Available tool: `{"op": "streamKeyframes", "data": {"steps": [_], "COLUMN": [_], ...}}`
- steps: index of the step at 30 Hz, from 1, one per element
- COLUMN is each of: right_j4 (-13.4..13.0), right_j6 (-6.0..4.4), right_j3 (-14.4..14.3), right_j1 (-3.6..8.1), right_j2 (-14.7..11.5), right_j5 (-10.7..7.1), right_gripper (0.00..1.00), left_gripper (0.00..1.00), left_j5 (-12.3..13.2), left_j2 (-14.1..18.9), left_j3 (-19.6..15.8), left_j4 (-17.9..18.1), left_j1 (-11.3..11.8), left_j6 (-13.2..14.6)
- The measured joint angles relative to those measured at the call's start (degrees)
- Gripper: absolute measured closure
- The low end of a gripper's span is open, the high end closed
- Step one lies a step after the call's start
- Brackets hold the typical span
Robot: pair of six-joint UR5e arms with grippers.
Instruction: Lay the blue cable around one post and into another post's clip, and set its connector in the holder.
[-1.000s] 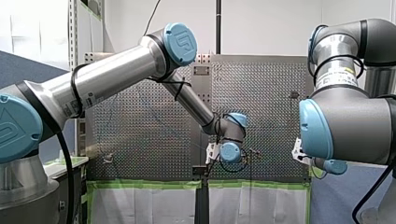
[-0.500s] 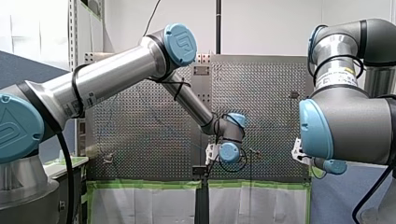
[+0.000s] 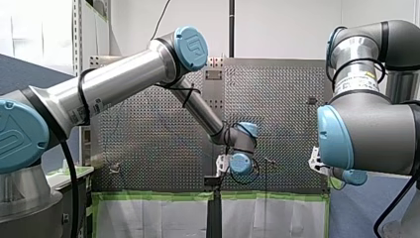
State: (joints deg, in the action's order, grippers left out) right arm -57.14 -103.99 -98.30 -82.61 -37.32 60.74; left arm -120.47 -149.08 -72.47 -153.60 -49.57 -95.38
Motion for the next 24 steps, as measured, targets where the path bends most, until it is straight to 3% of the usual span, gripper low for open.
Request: {"op": "streamKeyframes", "data": {"steps": [12,24], "right_j4": [0.03,0.0], "right_j6": [0.0,0.0], "right_j3": [0.0,0.0], "right_j1": [-0.35,-0.64], "right_j2": [0.0,0.0], "right_j5": [0.0,0.0], "right_gripper": [1.0,1.0], "left_gripper": [0.0,0.0], "left_j5": [-3.58,-0.74], "left_j2": [-0.42,-5.37], "left_j3": [-1.06,2.67], "left_j4": [2.94,4.76], "left_j1": [1.4,3.33], "left_j6": [0.34,0.06]}}
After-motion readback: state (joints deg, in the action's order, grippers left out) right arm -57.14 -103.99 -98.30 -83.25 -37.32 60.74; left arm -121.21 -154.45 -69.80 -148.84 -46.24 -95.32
